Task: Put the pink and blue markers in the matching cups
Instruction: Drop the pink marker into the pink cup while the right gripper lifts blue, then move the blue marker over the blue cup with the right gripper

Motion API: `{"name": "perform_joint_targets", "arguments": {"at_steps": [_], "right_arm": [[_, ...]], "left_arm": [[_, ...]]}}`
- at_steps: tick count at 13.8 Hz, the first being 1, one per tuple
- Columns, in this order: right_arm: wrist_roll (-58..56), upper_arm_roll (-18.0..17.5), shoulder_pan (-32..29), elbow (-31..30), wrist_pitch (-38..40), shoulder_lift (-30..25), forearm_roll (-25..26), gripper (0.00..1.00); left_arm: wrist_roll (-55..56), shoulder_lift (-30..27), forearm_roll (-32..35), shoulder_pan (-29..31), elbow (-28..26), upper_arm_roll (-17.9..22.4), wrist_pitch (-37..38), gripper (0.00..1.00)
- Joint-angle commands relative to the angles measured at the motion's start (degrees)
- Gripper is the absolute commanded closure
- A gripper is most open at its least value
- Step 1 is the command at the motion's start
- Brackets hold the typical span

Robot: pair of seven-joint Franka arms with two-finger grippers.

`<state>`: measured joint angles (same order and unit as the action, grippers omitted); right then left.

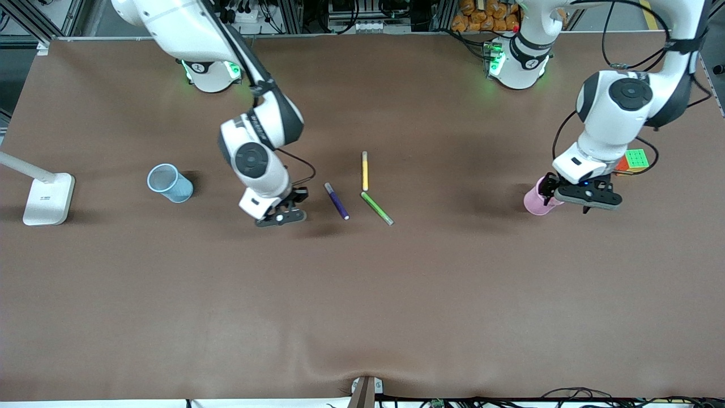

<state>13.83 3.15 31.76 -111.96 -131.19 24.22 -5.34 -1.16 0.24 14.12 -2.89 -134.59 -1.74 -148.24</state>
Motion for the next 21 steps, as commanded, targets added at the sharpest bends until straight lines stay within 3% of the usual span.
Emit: {"name": "perform_joint_targets", "arguments": {"at_steps": [1,4,11,13,18,21], "right_arm": [[-5.99,-0.69,-3.02,-0.98,4.26,-5.05,-0.11,1.0],[-13.72,-0.69,-6.44,-0.71,8.39,-8.31,-0.11,1.0],[-33.23,-0.69,-13.74,-0.71,22.36,-17.45,-0.29,1.0],[-41.91,-0.69,-16.1,-0.71,26.06,-18.6,-0.46,1.0],[-68.62,-0.43,-25.42,-0.63,31.25,-17.81,-6.7,1.0],[-82.25,-0.43,-30.43,-0.63,34.23,-17.63,-11.87,1.0]], "left_arm": [[0.2,0.46,-5.49,0.25,11.06,-3.44,16.34,0.0],[0.2,2.57,-7.27,0.17,23.73,-5.02,32.71,0.0],[-0.15,3.19,-12.8,0.25,43.69,-5.82,57.69,0.0],[-0.24,3.19,-14.12,0.95,46.43,-5.56,60.34,0.0],[0.11,3.01,-13.86,1.13,50.04,-4.85,62.02,0.0],[-0.59,2.05,-17.01,3.32,50.65,-3.27,66.15,0.0]]}}
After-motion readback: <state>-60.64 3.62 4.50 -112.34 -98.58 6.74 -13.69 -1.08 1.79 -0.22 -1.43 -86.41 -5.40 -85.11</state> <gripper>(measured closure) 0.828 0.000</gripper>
